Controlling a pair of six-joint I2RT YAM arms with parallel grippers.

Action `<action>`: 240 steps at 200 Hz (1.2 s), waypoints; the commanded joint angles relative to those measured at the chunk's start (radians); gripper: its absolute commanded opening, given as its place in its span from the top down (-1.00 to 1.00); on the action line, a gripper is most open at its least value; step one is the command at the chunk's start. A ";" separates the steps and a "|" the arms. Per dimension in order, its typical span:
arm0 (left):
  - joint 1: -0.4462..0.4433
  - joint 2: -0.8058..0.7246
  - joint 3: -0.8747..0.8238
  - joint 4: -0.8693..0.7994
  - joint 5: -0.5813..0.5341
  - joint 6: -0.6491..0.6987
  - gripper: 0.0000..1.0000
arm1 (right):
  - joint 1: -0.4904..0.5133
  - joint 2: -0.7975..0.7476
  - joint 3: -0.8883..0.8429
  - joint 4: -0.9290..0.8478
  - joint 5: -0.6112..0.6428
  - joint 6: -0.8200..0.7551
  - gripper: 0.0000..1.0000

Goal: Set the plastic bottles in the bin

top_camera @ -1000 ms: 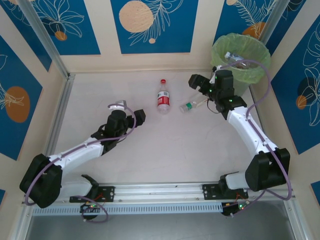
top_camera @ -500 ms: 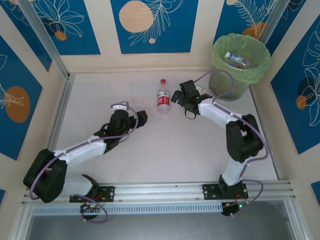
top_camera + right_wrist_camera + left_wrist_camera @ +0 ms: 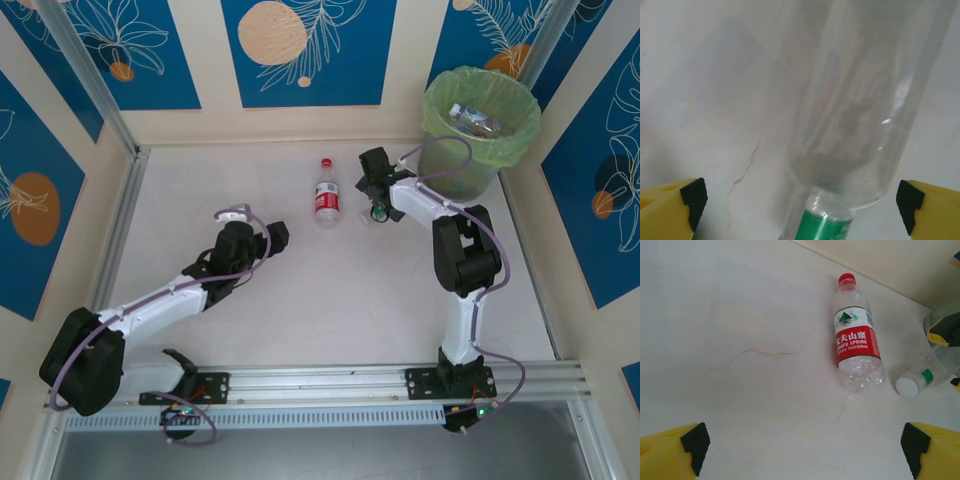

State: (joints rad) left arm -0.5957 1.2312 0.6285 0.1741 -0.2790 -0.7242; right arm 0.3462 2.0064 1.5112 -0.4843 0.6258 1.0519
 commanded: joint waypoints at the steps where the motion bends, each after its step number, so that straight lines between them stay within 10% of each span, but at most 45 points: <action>1: 0.011 -0.021 -0.013 -0.034 -0.037 0.000 -0.99 | -0.038 0.026 0.030 -0.046 0.042 0.025 -0.99; 115: 0.013 0.024 0.015 -0.045 -0.026 -0.006 -0.99 | -0.122 0.166 0.138 -0.030 -0.109 -0.086 -0.65; 240: 0.014 0.026 0.010 -0.056 -0.027 -0.007 -0.99 | -0.074 -0.030 -0.065 0.169 -0.209 -0.233 0.00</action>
State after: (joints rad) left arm -0.5953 1.2526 0.6235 0.1329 -0.3000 -0.7273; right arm 0.2504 2.0678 1.4849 -0.3794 0.4618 0.8837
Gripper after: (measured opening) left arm 0.997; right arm 0.584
